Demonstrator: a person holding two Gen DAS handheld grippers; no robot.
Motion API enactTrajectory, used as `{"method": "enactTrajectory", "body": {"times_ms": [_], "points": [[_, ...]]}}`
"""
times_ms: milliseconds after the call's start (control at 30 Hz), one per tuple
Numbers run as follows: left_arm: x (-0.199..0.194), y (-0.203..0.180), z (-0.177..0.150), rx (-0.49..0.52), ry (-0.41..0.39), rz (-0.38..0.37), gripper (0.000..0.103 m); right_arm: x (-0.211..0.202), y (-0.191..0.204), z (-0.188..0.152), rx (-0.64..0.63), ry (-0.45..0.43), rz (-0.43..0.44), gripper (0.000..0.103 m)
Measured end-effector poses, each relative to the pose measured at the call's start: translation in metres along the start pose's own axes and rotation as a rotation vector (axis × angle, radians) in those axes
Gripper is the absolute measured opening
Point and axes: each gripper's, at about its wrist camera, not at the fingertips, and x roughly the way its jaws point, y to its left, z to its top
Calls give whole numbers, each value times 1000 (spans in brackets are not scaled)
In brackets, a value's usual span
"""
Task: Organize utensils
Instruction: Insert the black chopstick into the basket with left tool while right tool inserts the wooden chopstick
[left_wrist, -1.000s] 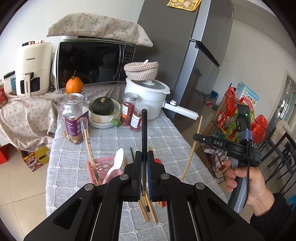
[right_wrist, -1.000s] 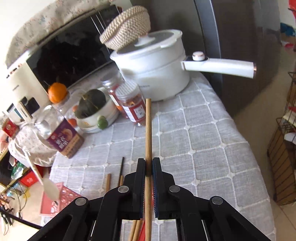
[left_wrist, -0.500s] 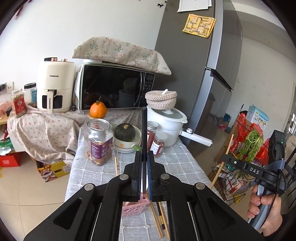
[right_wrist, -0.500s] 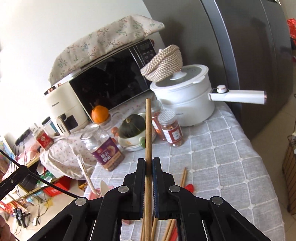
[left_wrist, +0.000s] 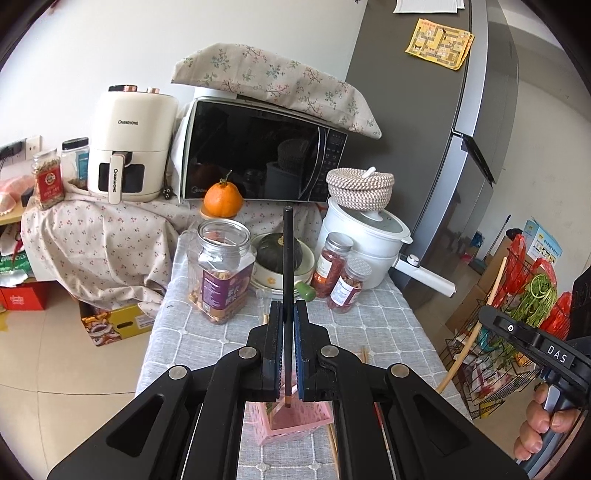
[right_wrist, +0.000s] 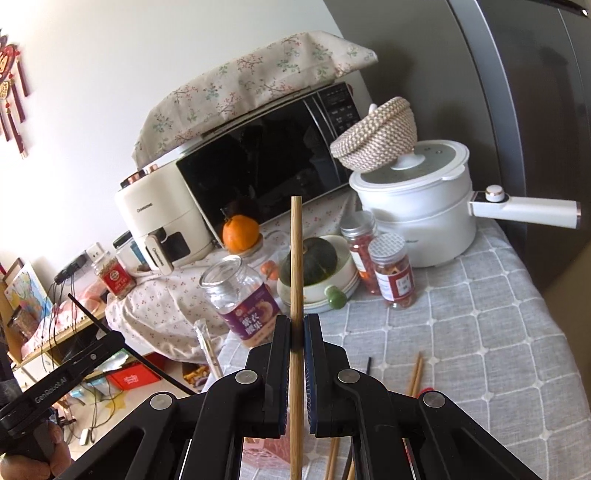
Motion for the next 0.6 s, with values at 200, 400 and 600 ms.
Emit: {"method": "enactTrajectory", "body": {"times_ms": [200,400,600], "points": [[38,7,-8,-30,111,0,5,12,3,-1,17,12,14,5],[66,11,-16,-29,166,11,5,21,9,-1,26,5,30,5],[75,9,-18,-30,175,-16,10,29,19,2,37,-14,49,5]]}}
